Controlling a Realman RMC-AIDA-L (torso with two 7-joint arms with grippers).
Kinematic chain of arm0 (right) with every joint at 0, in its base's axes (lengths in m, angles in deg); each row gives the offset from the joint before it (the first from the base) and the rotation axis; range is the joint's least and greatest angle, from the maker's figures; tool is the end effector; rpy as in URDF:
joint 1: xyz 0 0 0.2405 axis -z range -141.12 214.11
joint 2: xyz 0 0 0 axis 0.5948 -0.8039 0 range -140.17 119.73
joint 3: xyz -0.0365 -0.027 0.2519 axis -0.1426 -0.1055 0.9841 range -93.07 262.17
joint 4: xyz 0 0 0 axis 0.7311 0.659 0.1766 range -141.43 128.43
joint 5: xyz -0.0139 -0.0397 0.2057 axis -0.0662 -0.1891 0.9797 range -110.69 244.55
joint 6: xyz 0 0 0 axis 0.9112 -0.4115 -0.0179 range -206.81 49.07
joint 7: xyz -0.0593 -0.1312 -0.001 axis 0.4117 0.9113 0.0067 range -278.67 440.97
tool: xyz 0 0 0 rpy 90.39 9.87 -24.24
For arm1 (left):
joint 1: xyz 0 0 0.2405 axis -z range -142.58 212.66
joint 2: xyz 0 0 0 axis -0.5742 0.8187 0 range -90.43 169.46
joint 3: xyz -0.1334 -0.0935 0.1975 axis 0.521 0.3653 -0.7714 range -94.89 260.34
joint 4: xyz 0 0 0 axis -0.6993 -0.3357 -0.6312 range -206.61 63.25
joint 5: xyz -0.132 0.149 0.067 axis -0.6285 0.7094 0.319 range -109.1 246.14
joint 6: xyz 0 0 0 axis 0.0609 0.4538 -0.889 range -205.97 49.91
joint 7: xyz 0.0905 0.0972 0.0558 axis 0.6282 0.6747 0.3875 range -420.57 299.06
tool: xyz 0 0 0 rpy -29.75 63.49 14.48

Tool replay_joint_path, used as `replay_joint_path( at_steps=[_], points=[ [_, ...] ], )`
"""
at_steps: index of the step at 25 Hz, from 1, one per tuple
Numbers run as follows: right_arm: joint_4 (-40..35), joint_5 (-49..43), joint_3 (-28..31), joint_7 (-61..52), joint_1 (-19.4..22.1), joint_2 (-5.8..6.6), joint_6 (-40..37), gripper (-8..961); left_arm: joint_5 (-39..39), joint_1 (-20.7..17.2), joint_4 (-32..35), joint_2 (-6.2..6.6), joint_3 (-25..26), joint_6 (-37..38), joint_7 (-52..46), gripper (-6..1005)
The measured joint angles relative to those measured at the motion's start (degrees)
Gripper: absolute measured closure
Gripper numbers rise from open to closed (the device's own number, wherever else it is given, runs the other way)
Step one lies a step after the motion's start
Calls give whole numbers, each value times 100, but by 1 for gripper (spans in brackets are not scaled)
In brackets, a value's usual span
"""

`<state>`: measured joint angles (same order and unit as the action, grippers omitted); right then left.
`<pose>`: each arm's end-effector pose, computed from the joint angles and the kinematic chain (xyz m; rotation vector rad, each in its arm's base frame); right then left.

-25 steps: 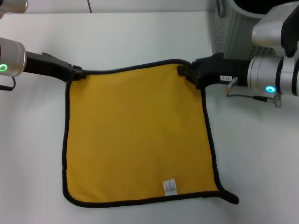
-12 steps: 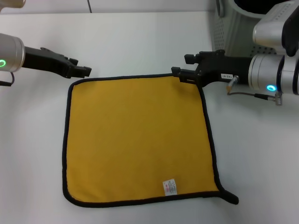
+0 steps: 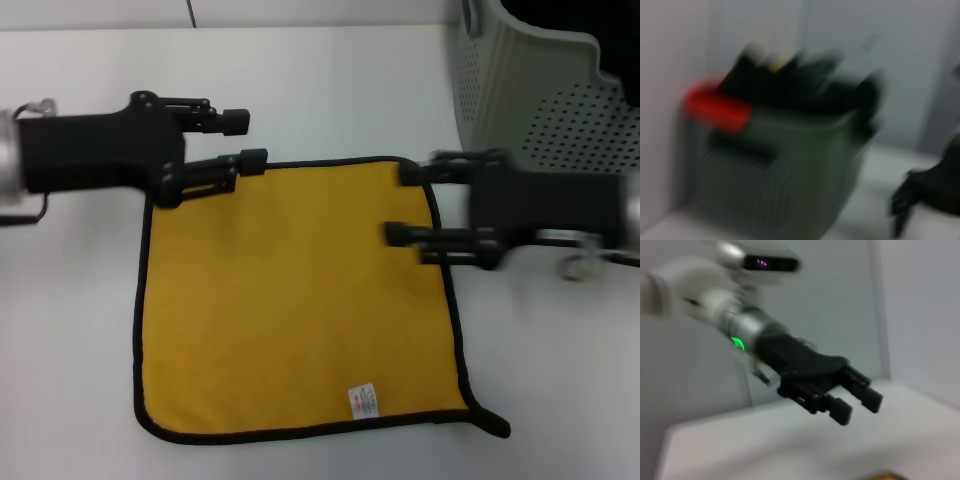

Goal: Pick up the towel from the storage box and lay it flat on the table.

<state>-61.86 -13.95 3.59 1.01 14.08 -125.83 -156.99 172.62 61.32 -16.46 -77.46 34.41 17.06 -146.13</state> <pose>0.1825 0.3231 -0.0152 -2.8205 0.2170 0.8461 -0.2256 0.3330 0.0519 -2.7514 -0.3547 -0.7309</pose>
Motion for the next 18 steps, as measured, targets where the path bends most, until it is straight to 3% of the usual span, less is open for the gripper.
replay_joint_path(
  at_steps=[3,7,12,18],
  points=[
    [120,14,842,163,159,-8,-1107,266,-976,-324,-142,64,-7,1038,482,508],
    [399,14,1583,180,124,3,-2199,270,-1189,-549,-259,49,-16,1647,830,506],
    [501,-15,1640,265,81,-17,-2340,216,-1251,-550,-643,79,1,2035,1056,504],
    [572,27,1023,300,-105,-38,-2140,144,-1175,-544,-725,107,-38,2105,1334,501]
  ],
)
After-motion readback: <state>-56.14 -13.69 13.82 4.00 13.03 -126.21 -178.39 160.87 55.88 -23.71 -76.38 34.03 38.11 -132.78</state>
